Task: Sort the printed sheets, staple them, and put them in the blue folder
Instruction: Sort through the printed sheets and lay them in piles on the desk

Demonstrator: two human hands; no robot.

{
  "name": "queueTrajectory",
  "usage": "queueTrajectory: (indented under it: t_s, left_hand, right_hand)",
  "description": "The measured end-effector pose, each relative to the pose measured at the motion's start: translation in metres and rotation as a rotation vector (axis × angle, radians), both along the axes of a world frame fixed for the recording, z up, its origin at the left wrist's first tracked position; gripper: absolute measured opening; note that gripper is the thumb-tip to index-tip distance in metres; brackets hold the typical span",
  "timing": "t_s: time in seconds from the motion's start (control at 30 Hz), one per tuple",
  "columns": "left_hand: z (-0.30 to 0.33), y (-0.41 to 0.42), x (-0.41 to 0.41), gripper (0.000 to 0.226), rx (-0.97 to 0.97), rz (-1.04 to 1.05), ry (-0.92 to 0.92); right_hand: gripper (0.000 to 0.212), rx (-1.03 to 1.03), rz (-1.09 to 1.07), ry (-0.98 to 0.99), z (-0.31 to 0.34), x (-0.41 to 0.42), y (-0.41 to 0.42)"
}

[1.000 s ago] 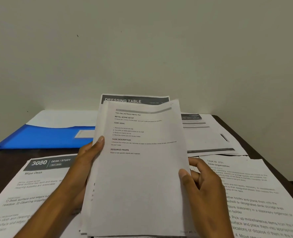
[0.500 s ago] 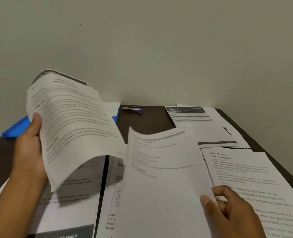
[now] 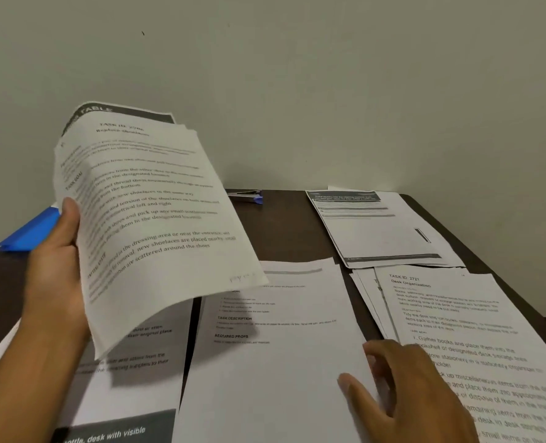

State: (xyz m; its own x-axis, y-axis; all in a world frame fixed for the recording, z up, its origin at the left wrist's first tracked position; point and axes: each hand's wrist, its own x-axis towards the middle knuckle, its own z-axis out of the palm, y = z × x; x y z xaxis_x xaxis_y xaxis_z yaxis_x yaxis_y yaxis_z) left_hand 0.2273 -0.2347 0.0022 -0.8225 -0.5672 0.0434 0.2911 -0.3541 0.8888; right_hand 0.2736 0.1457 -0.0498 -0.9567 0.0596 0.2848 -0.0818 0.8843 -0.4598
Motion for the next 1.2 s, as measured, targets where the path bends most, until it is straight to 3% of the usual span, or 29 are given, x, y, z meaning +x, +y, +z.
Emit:
queueTrajectory:
  t_s: [0.1, 0.17, 0.2, 0.27, 0.33, 0.5, 0.6, 0.7, 1.2]
  left_hand:
    - [0.011, 0.029, -0.002, 0.047, 0.208, -0.262, 0.064]
    - [0.01, 0.038, -0.002, 0.06, 0.291, -0.412, 0.013]
    - [0.008, 0.04, -0.005, 0.064, 0.317, -0.442, -0.015]
    - [0.001, 0.048, -0.011, 0.058, 0.314, -0.506, -0.057]
    - [-0.002, 0.062, -0.015, 0.045, 0.24, -0.519, -0.108]
    - [-0.002, 0.087, -0.016, 0.037, -0.115, -0.478, -0.21]
    - [-0.002, 0.097, -0.013, 0.033, -0.28, -0.492, -0.226]
    - [-0.003, 0.098, -0.013, 0.031, -0.277, -0.488, -0.212]
    - [-0.007, 0.097, -0.02, 0.023, -0.242, -0.431, -0.2]
  right_hand:
    - [0.063, -0.073, 0.035, 0.112, -0.009, 0.002, 0.0]
    - [0.033, -0.169, 0.089, 0.225, 0.007, 0.005, -0.002]
    - [0.026, -0.342, 0.119, 0.215, 0.012, 0.005, -0.007]
    - [0.032, -0.764, 0.195, -0.013, 0.02, -0.003, -0.017]
    - [0.039, -0.915, 0.259, -0.178, 0.033, -0.012, -0.026]
    - [0.022, -0.911, 0.281, -0.223, 0.046, -0.019, -0.042]
    - [0.035, -0.848, 0.184, -0.173, 0.042, -0.023, -0.046]
    - [0.04, -0.756, 0.152, -0.143, 0.035, -0.027, -0.043]
    - [0.043, -0.697, 0.137, -0.127, 0.026, -0.027, -0.033]
